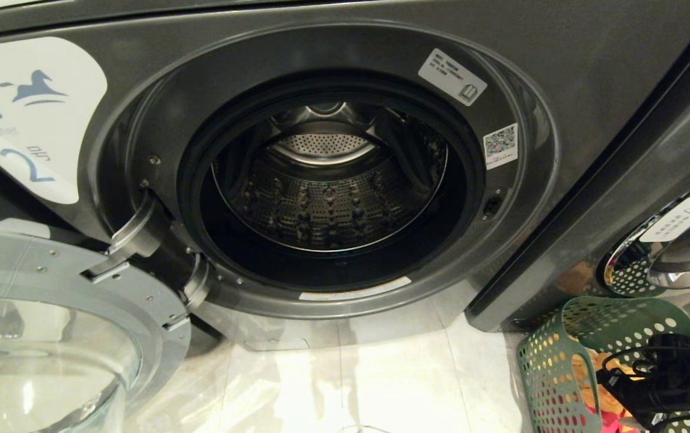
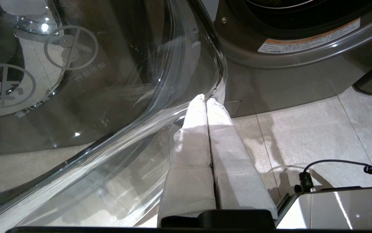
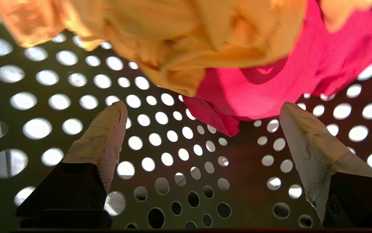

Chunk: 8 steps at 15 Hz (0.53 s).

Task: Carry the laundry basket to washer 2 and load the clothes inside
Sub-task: Place the clothes into the washing machine

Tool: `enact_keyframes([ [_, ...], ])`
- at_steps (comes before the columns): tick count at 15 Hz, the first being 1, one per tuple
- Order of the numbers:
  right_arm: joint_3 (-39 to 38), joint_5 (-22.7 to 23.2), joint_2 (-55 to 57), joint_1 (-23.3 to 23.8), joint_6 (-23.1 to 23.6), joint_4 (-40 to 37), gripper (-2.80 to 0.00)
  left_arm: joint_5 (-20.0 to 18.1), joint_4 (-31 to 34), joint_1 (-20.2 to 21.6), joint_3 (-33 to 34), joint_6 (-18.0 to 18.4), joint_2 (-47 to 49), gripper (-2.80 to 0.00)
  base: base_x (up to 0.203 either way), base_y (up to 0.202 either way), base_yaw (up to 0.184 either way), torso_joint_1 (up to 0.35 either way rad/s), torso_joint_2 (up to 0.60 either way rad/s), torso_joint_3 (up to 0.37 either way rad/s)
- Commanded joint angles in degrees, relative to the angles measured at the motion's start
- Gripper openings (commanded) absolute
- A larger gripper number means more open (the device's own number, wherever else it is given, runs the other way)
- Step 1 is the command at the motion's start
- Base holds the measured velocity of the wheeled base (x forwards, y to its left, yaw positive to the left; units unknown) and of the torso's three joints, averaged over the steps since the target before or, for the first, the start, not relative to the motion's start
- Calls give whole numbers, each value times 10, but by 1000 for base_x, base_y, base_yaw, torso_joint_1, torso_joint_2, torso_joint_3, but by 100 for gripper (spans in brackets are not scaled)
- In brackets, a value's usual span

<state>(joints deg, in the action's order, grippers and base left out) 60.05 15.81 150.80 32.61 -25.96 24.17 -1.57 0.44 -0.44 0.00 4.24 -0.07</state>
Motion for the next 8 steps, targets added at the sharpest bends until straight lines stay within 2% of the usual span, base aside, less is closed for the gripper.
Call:
enact_keyframes([
  [1, 2, 0, 19, 0, -18, 1, 0, 0, 0, 1, 0, 0, 1, -280, 0, 0, 0, 0, 0, 0],
  [5, 39, 2, 47, -12, -61, 1, 0, 0, 0, 0, 0, 1, 1, -280, 0, 0, 0, 0, 0, 0],
  [8, 79, -2, 84, -28, -69, 2, 0, 0, 0, 0, 0, 0, 1, -280, 0, 0, 0, 0, 0, 0],
])
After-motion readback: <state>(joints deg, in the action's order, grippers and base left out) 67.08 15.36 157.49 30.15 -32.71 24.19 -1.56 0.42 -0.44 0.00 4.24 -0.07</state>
